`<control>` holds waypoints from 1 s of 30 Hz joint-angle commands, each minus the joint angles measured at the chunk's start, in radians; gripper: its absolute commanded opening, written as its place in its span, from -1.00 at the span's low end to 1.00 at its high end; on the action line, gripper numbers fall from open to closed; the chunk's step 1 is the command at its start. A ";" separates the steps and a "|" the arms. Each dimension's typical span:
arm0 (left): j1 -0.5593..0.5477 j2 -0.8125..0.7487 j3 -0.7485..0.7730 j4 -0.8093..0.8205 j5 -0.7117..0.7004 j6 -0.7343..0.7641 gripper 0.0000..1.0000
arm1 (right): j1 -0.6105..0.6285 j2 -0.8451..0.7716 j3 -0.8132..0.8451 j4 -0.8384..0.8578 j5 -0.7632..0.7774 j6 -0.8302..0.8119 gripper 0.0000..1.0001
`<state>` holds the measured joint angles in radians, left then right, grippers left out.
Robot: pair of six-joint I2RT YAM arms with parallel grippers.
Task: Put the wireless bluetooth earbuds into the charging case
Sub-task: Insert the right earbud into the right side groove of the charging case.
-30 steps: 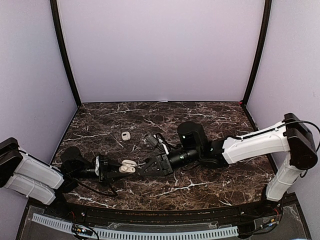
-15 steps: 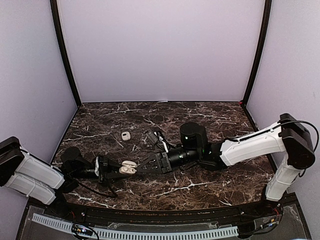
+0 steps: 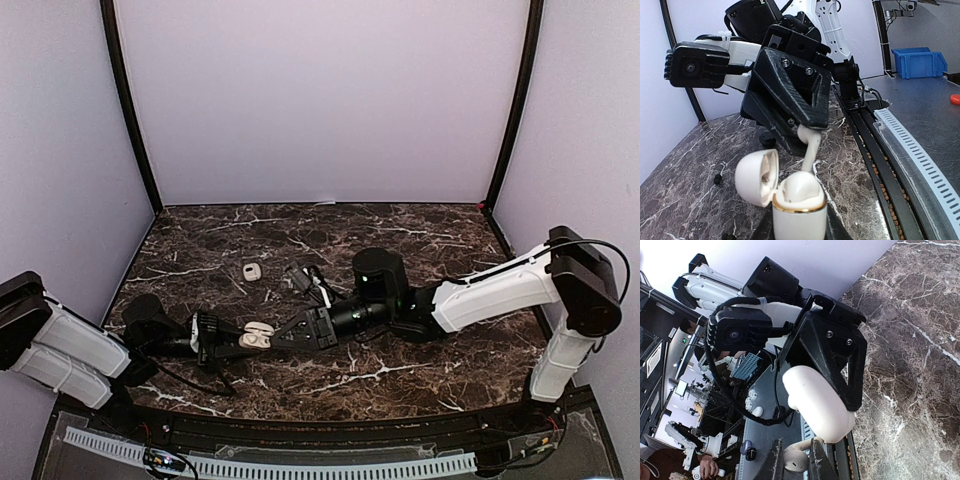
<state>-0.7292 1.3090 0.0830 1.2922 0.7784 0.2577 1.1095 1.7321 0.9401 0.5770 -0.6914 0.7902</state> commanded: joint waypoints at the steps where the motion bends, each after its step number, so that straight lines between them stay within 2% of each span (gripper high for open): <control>1: -0.005 -0.001 0.006 0.031 0.018 -0.008 -0.83 | -0.007 0.015 0.029 0.032 0.020 -0.019 -0.98; 17: -0.004 0.008 0.010 0.045 0.018 -0.033 -0.84 | -0.007 0.021 0.040 0.001 0.081 -0.048 -0.96; 30: -0.004 0.016 0.016 0.052 0.014 -0.058 -0.83 | -0.005 0.029 0.042 -0.037 0.106 -0.072 -0.87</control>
<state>-0.7296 1.3281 0.0830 1.2934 0.7738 0.2161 1.1099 1.7489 0.9577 0.5533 -0.6270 0.7395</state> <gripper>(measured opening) 0.255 0.126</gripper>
